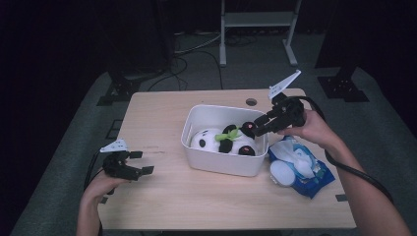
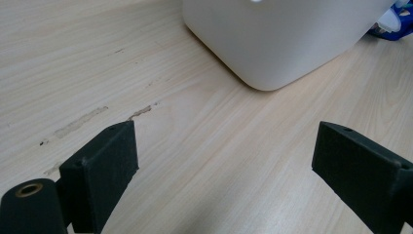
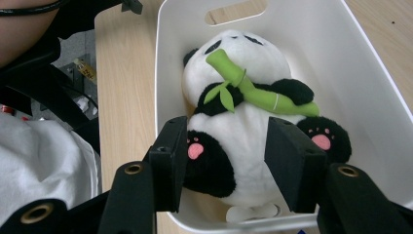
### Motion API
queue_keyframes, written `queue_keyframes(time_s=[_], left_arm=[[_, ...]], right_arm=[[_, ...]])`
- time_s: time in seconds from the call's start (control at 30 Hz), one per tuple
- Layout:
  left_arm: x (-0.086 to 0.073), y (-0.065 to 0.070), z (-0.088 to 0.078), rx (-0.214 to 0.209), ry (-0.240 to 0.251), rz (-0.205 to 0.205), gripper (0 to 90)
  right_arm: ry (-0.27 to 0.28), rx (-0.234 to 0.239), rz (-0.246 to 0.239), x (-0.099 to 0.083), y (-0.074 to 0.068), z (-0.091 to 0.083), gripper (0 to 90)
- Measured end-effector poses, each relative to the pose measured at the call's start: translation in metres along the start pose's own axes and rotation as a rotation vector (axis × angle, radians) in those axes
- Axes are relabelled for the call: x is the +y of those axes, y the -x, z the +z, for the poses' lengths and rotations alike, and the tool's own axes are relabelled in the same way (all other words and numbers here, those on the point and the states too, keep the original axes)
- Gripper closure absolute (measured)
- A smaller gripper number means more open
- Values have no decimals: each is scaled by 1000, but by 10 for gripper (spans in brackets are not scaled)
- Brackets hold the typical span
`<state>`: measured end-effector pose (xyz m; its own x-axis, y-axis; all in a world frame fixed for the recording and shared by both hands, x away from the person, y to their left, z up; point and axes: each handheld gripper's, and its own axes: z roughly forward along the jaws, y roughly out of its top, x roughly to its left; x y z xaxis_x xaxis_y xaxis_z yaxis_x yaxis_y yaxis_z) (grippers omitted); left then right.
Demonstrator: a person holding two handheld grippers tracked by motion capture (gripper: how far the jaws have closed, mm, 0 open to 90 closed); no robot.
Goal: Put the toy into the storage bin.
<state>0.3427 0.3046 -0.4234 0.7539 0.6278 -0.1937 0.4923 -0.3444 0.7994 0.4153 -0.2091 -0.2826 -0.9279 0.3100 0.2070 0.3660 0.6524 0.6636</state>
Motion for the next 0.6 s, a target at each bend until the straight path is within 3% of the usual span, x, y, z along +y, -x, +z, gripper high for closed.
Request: queue_keyframes(time_s=[0.6], left_arm=[[-1,-1,0,3,-6,-5,84]], right_arm=[[49,-38,45,-27,1,-15,461]])
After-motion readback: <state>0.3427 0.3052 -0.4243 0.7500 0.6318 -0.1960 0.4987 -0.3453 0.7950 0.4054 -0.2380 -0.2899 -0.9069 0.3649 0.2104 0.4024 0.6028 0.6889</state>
